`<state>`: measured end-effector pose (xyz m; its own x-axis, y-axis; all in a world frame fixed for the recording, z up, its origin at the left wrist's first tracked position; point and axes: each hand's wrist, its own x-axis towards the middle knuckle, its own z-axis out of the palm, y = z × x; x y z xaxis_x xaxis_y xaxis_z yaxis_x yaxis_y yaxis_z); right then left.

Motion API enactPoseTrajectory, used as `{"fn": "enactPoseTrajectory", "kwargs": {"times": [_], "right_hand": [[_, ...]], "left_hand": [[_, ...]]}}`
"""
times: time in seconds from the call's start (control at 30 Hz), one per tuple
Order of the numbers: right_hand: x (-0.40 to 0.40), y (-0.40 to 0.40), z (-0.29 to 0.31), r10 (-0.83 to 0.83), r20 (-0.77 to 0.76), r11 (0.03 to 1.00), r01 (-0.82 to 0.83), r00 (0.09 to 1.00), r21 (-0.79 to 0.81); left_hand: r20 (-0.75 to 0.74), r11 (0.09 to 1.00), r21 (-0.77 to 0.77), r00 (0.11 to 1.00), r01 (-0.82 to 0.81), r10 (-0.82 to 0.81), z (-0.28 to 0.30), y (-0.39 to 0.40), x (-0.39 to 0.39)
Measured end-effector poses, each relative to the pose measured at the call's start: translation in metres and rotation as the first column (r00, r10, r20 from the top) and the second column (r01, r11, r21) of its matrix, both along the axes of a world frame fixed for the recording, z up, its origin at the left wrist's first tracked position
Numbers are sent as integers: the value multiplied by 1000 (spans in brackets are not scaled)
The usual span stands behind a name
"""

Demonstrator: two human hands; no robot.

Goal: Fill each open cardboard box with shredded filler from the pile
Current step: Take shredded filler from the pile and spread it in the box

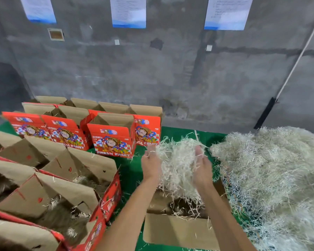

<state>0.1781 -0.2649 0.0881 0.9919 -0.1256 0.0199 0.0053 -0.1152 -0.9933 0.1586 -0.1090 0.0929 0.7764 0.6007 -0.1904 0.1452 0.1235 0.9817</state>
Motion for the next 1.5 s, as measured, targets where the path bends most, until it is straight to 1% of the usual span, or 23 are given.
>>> {"fn": "enactPoseTrajectory", "kwargs": {"times": [0.07, 0.13, 0.2, 0.23, 0.3, 0.33, 0.4, 0.47, 0.5, 0.57, 0.67, 0.8, 0.87, 0.93, 1.03, 1.1, 1.17, 1.23, 1.3, 1.33, 1.37, 1.43, 1.5], "right_hand": [[-9, 29, -16, 170, 77, 981, -161, 982, -109], [-2, 27, -23, 143, 64, 958, -122, 988, -261], [9, -7, -22, 42, 20, 954, -34, 999, -299], [11, -30, -17, -45, 34, 965, 53, 998, -257], [13, -71, -5, -217, 53, 965, 223, 975, -141], [12, -80, -3, -222, 60, 967, 228, 973, -115], [8, -68, -1, -86, 60, 988, 93, 994, -121], [-2, -30, -4, 93, 82, 982, -78, 992, -171], [-7, -10, -8, 155, 130, 959, -117, 979, -259], [-12, 9, -11, 190, 234, 930, -98, 954, -354], [-3, -28, -3, 66, 248, 936, 26, 966, -351], [3, -79, 5, -230, 118, 952, 249, 966, -180], [-3, -55, 7, -71, 80, 968, 88, 994, -237], [-15, -9, -3, 123, 1, 939, -117, 992, -325], [-21, 18, -11, 73, -12, 894, -71, 997, -443], [-14, 4, -11, 80, -12, 838, -74, 997, -541], [-9, -17, -12, 133, 80, 863, -76, 988, -500], [-9, -40, -5, 51, 140, 965, -13, 989, -261], [-1, -61, 7, -154, 8, 988, 154, 988, -10], [2, -70, 11, -177, -89, 983, 180, 980, 27], [4, -76, 12, -184, -177, 979, 196, 967, 51], [0, -66, 12, -133, -211, 989, 117, 968, -86], [-10, -35, 10, 40, -183, 972, -81, 982, -222]], "left_hand": [[-56, 995, -29, 994, 98, -99, -13, -41, -2], [-19, 988, 70, 991, 135, -134, -14, -43, -6], [-48, 959, 234, 987, 162, -155, -9, -13, -6], [-100, 970, 230, 993, 76, -54, -6, 9, -5], [-46, 973, 50, 973, -226, 228, -7, 56, 3], [-27, 973, 49, 973, -227, 228, -4, 66, 0], [-37, 998, 25, 997, -61, 62, 1, 50, 1], [-87, 968, 124, 974, 217, -207, 3, -4, -4], [-82, 940, 191, 959, 283, -272, -4, -31, -6], [-32, 942, 236, 970, 240, -239, -14, -54, -8], [56, 970, 188, 984, 156, -169, 5, -10, -11], [-13, 990, -140, 1000, -25, 24, 28, 48, -12], [-26, 980, -126, 987, 157, -162, 26, 23, -10], [21, 922, -80, 925, 379, -379, 11, -27, -7], [-17, 958, 31, 959, 284, -283, -5, -59, -5], [14, 942, 218, 964, 255, -264, -7, -38, -9], [75, 921, 319, 963, 222, -258, -11, -8, -10], [119, 987, 137, 988, 81, -98, -6, 24, -10], [81, 996, -43, 993, -84, 87, -1, 55, -6], [20, 990, -97, 994, -103, 105, -1, 62, -4], [-55, 986, -151, 997, -64, 57, -2, 62, -4], [-155, 969, -210, 975, 127, -161, -5, 36, -2], [-154, 908, -234, 909, 347, -387, -12, -17, -6]]}}
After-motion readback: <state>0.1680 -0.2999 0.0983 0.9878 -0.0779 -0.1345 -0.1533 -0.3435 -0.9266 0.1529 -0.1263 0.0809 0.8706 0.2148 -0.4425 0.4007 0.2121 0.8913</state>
